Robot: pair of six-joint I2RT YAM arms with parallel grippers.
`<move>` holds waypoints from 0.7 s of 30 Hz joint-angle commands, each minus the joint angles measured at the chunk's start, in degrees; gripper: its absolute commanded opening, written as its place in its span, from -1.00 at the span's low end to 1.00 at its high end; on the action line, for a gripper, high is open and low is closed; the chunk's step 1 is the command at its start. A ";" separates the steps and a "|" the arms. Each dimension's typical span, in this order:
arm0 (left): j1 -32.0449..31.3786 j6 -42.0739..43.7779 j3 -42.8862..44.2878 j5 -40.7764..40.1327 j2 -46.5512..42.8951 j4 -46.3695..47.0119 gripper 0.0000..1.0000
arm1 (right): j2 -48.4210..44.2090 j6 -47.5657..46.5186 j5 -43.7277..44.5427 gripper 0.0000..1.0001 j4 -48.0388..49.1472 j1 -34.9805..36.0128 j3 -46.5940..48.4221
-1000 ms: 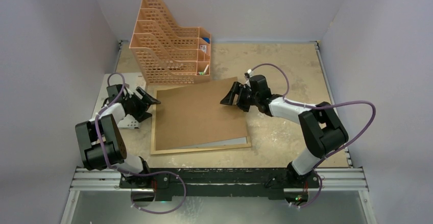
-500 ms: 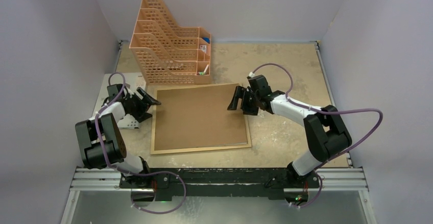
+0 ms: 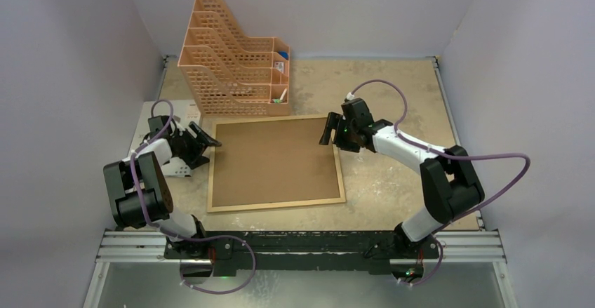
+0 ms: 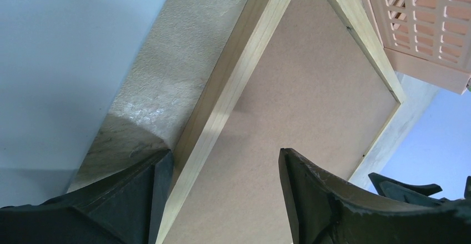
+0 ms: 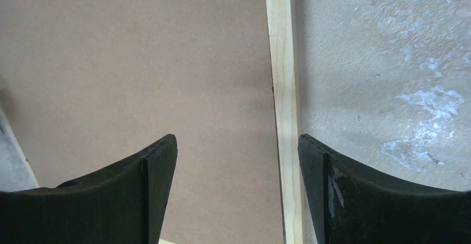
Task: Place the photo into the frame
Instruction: Place the photo frame item in the photo frame.
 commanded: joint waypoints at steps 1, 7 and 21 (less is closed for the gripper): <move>-0.33 1.07 1.11 3.37 1.22 -0.41 0.42 | 0.99 -2.17 2.48 0.64 -0.85 0.09 2.15; -0.41 0.86 0.27 5.93 2.36 0.38 0.33 | 3.38 -5.72 -3.77 0.65 0.30 0.14 1.42; -13.39 -4.27 -0.01 7.73 3.14 9.53 0.27 | -3.27 -3.46 -5.86 0.64 -0.55 -1.64 -6.96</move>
